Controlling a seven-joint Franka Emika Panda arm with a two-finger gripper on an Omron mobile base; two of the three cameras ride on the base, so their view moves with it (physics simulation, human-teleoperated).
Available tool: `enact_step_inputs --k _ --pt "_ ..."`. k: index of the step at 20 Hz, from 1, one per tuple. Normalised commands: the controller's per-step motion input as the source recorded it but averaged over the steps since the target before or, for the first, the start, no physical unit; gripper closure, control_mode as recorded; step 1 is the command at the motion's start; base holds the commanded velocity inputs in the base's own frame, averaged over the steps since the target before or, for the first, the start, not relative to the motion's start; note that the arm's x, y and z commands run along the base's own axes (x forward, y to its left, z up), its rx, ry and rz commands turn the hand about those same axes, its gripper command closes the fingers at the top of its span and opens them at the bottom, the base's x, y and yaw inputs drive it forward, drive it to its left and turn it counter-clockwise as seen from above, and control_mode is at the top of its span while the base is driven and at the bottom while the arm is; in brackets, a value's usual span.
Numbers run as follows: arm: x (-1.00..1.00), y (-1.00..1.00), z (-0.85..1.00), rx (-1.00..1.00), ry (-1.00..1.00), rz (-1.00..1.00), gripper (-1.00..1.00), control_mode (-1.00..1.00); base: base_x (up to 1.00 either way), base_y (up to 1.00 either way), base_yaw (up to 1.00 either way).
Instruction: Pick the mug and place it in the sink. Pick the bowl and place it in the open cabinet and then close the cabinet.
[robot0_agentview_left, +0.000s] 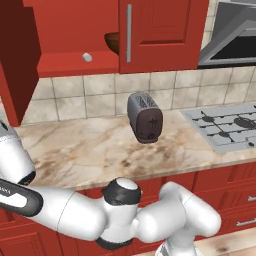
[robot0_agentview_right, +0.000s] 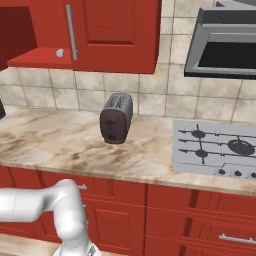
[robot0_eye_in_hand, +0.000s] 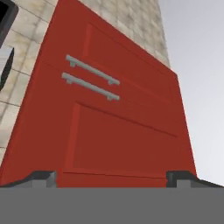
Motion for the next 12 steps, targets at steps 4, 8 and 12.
enact_step_inputs --k 4,8,12 --pt "0.03 0.0 0.0 0.0 -0.11 -0.53 -1.0 -1.0 0.0 0.0 0.0" --pt "-0.14 -0.13 0.0 0.04 -0.18 -0.55 -1.0 -1.0 0.0 0.0 0.0" --pt "-0.44 -0.32 0.0 0.12 -0.22 -0.55 -1.0 -1.0 0.0 0.0 0.0"
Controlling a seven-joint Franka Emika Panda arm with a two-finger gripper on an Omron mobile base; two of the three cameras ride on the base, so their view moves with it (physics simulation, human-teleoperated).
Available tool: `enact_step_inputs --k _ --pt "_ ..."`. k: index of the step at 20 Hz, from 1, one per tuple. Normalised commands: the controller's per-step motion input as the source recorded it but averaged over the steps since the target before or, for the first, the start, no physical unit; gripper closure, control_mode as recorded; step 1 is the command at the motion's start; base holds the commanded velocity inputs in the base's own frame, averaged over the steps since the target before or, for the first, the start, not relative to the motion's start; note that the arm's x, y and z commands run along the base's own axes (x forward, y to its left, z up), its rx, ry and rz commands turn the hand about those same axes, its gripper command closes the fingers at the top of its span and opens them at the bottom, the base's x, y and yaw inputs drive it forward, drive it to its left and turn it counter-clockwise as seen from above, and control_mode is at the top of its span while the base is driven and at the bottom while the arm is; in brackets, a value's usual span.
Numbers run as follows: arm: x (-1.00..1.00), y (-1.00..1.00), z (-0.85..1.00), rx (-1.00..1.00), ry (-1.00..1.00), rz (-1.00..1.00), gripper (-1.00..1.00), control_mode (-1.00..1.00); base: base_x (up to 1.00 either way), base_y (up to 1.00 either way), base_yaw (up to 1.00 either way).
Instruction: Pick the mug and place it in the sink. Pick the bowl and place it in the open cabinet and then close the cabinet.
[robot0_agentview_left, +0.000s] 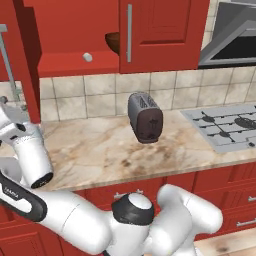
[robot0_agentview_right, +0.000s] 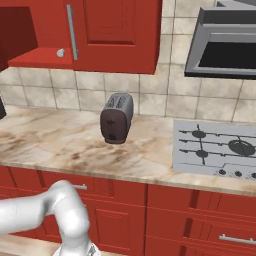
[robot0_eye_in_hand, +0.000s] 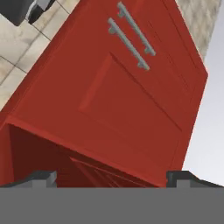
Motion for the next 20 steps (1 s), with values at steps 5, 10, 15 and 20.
enact_step_inputs --k 5,10,15,20 --pt "-0.3 -0.48 0.13 0.17 -0.22 -0.51 -1.0 -1.0 0.0 0.0 0.0" --pt "-0.03 -0.45 0.2 0.16 -0.17 -0.49 -1.0 -1.0 0.0 0.0 0.0" --pt "0.34 -0.05 0.2 0.06 -0.02 -0.48 -1.0 -1.0 0.0 0.0 0.0" --pt "0.27 -0.34 0.16 0.08 0.0 -0.45 -1.0 -1.0 0.0 0.0 0.0"
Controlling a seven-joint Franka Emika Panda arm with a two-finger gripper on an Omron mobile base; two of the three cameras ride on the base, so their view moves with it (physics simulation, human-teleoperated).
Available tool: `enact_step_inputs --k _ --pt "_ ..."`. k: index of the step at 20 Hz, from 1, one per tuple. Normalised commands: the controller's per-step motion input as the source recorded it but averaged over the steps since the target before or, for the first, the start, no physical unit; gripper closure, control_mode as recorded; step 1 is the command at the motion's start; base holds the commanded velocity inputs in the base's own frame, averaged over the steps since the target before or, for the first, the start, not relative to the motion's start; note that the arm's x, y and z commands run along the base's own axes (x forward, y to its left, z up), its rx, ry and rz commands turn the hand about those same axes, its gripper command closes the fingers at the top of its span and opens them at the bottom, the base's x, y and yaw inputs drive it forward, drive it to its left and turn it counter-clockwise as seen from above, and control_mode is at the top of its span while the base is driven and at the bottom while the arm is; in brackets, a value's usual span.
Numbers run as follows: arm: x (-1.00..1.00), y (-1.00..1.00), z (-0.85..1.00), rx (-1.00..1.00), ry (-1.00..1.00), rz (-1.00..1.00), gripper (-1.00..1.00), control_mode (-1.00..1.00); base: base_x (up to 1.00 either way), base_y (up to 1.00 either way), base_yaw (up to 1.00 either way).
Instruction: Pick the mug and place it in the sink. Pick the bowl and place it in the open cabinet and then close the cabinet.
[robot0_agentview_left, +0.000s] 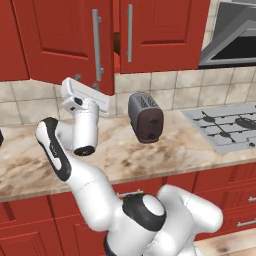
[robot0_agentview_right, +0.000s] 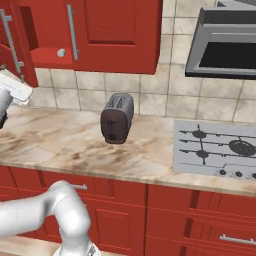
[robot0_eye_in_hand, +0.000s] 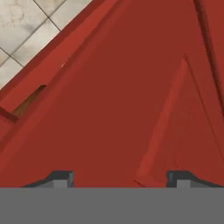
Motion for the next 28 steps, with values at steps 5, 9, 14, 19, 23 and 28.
enact_step_inputs --k 5,9,14,19,23,28 --pt "0.4 -0.27 0.13 0.05 0.0 -0.42 -1.0 -1.0 0.0 0.0 0.0" --pt "0.59 -0.17 0.06 0.0 0.0 -0.32 -1.0 -1.0 0.0 0.0 0.0" --pt "0.64 -0.21 0.02 0.0 0.0 -0.27 -1.0 -1.0 0.0 0.0 0.0" --pt "0.54 -0.23 0.0 0.0 0.0 -0.19 -1.0 -1.0 0.0 0.0 0.0" --pt "0.57 -0.17 0.0 0.0 0.0 -0.12 -1.0 -1.0 0.0 0.0 0.0" --pt "0.68 -0.13 0.0 0.0 0.0 -0.1 -1.0 -1.0 0.0 0.0 0.0"
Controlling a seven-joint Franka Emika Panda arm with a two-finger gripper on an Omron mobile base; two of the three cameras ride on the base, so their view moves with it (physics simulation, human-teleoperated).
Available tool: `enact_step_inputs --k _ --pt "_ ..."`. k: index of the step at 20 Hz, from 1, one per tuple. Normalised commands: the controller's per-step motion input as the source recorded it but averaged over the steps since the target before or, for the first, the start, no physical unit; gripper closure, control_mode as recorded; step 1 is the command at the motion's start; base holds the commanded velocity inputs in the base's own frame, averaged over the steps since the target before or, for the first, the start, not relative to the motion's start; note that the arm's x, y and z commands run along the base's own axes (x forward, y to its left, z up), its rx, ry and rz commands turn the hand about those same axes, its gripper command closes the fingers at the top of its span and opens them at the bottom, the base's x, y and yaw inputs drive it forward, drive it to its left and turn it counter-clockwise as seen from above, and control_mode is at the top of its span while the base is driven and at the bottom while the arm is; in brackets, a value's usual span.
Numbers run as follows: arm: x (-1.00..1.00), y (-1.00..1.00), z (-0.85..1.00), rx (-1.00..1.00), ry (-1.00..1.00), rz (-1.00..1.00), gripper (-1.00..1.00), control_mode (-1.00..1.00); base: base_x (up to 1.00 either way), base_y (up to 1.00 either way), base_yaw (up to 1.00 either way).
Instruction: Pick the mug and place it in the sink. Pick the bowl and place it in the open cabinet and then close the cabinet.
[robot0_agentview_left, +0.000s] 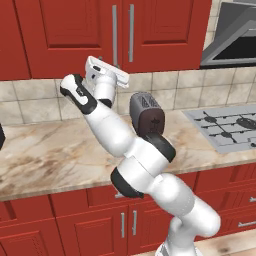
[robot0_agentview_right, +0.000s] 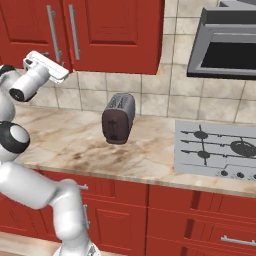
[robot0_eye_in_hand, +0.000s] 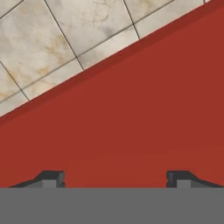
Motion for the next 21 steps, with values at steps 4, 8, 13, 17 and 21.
enact_step_inputs --k 4,8,13,17,21 --pt "0.66 -0.11 0.0 0.0 0.0 -0.08 -1.0 -1.0 0.0 0.0 0.0" --pt "0.68 -0.06 0.0 0.0 0.01 -0.07 -1.0 -1.0 0.0 0.0 0.0" --pt "0.78 -0.03 0.0 0.0 0.04 -0.07 -1.0 -1.0 0.0 0.0 0.0" --pt "0.93 -0.06 0.0 0.0 0.08 -0.07 -1.0 -1.0 0.0 0.0 0.0" --pt "1.0 -0.24 -0.04 0.0 0.16 -0.05 -1.0 -1.0 0.0 0.0 0.0"
